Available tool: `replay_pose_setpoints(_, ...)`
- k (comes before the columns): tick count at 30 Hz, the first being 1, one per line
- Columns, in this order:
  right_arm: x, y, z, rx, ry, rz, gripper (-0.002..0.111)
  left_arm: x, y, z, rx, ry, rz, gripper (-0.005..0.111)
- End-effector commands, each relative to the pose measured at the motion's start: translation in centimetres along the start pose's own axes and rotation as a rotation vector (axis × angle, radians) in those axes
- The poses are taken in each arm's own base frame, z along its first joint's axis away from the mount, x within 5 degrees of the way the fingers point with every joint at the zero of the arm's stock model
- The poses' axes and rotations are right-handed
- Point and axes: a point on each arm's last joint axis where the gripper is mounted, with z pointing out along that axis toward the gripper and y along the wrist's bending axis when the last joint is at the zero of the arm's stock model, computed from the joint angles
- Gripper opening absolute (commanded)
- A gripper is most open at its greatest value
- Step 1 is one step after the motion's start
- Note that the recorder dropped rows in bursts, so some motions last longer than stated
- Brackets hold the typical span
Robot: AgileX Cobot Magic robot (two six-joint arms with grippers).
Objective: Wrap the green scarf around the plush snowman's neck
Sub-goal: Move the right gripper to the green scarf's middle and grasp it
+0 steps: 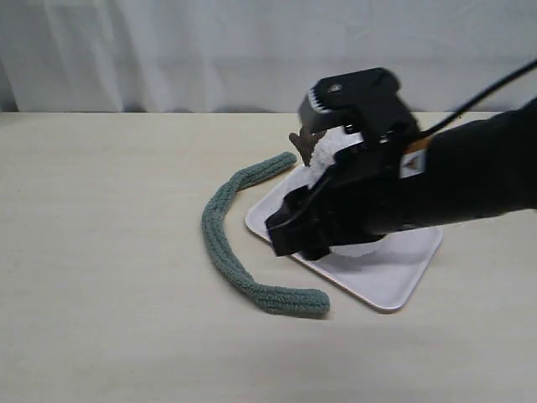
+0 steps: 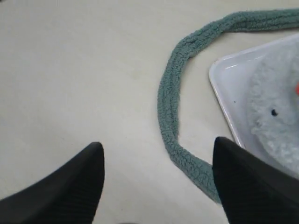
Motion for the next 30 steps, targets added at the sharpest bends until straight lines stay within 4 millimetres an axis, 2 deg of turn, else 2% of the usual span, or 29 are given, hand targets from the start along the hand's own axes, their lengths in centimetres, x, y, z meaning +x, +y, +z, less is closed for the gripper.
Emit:
replay_pose_setpoints(1,-1.5,1.7,4.8,0.054,0.056,-0.022,0.062,0.0,0.0,0.0,0.000,-0.011,-0.003,0.000)
replay_pose_setpoints(5,-2.7,3.6,9.2,0.033,0.115,-0.055,0.062,0.0,0.0,0.0,0.000,-0.011,-0.003,0.000)
replay_pose_setpoints(11,-4.1,3.7,15.0,0.067,0.199,-0.064,0.062,0.0,0.0,0.0,0.000,-0.011,-0.003,0.000)
replay_pose_setpoints(17,-4.8,3.6,19.4,0.094,0.228,-0.096,0.062,0.0,0.0,0.0,0.000,-0.011,-0.003,0.000)
replay_pose_setpoints(20,-4.8,3.0,21.0,0.159,0.240,-0.090,0.062,0.0,0.0,0.0,0.000,-0.011,-0.003,0.000)
replay_pose_setpoints(25,-4.9,1.6,22.4,0.325,0.268,-0.068,0.062,0.0,0.0,0.0,0.000,-0.011,-0.003,0.000)
replay_pose_setpoints(30,-4.3,1.6,23.6,0.320,0.276,-0.064,0.062,0.0,0.0,0.0,0.000,-0.011,-0.003,0.000)
